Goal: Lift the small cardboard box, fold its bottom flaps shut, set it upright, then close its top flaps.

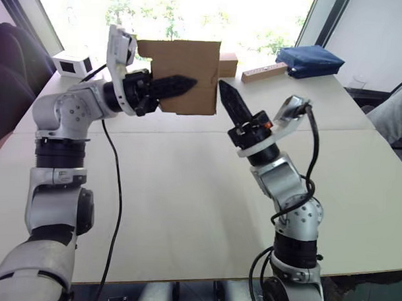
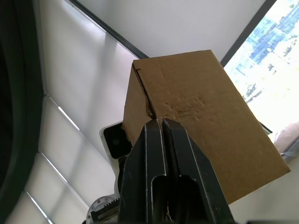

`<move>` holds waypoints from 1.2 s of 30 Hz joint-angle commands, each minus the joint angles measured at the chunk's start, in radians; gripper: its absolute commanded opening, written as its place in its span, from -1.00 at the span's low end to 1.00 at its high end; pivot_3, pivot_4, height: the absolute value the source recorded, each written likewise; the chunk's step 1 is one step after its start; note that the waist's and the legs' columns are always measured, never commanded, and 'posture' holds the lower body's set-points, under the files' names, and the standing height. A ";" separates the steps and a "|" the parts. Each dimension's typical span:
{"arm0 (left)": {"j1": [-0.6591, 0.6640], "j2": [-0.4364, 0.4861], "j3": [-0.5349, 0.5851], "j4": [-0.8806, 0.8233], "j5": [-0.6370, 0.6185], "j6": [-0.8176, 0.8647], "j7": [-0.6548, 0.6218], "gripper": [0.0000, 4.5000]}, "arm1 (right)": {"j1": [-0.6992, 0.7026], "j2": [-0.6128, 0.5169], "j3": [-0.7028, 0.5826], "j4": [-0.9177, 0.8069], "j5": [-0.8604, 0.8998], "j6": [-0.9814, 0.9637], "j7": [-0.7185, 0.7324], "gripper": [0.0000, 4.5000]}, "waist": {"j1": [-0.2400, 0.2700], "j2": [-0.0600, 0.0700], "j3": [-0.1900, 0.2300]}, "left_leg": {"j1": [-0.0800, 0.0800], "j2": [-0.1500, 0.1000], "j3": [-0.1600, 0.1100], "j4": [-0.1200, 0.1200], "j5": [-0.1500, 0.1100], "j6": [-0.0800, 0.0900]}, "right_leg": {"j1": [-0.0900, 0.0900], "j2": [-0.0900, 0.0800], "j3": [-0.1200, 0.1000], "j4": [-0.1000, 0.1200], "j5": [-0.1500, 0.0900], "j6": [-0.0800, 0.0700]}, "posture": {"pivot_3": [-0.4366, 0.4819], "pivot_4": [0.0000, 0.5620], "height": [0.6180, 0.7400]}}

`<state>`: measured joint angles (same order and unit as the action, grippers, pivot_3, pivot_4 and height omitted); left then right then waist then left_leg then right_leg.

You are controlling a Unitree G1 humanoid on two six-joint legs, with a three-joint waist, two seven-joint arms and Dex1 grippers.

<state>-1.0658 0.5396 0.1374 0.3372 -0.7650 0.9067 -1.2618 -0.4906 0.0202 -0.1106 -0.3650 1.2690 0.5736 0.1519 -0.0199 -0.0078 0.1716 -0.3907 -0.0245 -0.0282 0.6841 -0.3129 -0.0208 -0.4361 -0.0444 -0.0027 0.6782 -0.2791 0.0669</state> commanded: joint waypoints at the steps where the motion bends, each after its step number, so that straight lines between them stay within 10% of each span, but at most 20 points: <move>1: -0.007 0.009 0.022 -0.023 -0.015 -0.010 -0.003 -1.00 | -0.003 -0.014 0.001 -0.047 0.025 0.005 -0.004 -0.99 | 0.000 0.000 0.000 | 0.000 0.000 0.000 0.000 0.000 0.000 | 0.000 0.000 0.000 0.000 0.000 0.000 | -0.05 -0.47 1.00; 6: -0.004 0.006 0.025 -0.025 -0.018 -0.013 0.005 -1.00 | -0.003 -0.004 -0.003 -0.028 0.032 -0.007 -0.011 -0.99 | 0.000 0.000 0.000 | 0.000 0.000 0.000 0.000 0.000 0.000 | 0.000 0.000 0.000 0.000 0.000 0.000 | -0.05 -0.47 1.00; 13: 0.003 0.012 0.025 -0.034 -0.022 -0.012 0.006 -1.00 | -0.011 0.002 -0.020 0.018 0.006 -0.030 -0.033 0.01 | 0.000 0.000 0.000 | 0.000 0.000 0.000 0.000 0.000 0.000 | 0.000 0.000 0.000 0.000 0.000 0.000 | -0.05 -0.47 1.00; 20: 0.014 0.010 0.020 -0.042 -0.019 -0.015 0.009 -1.00 | -0.038 0.010 0.014 0.023 -0.010 -0.013 -0.027 0.01 | 0.000 0.000 0.000 | 0.000 0.000 0.000 0.000 0.000 0.000 | 0.000 0.000 0.000 0.000 0.000 0.000 | -0.05 -0.47 1.00; 27: 0.016 0.010 0.022 -0.046 -0.023 -0.012 0.012 -1.00 | -0.023 0.031 0.019 0.003 -0.001 -0.021 -0.035 -0.99 | 0.000 0.000 0.000 | 0.000 0.000 0.000 0.000 0.000 0.000 | 0.000 0.000 0.000 0.001 0.000 0.000 | -0.05 -0.47 1.00; 36: 0.014 0.006 0.012 -0.048 -0.024 -0.009 0.008 -1.00 | -0.037 0.034 0.036 0.026 -0.006 -0.008 -0.022 -0.99 | 0.000 0.000 0.000 | 0.000 0.000 0.000 0.000 0.000 0.000 | 0.000 0.000 0.000 0.001 0.000 0.000 | -0.05 -0.47 1.00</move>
<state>-1.0416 0.5407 0.1373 0.3295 -0.7726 0.9050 -1.2446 -0.5068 0.0414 -0.0935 -0.3205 1.2604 0.5610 0.1190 -0.0200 -0.0078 0.1716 -0.3907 -0.0245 -0.0282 0.6841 -0.3129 -0.0208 -0.4365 -0.0443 -0.0027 0.6791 -0.2791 0.0669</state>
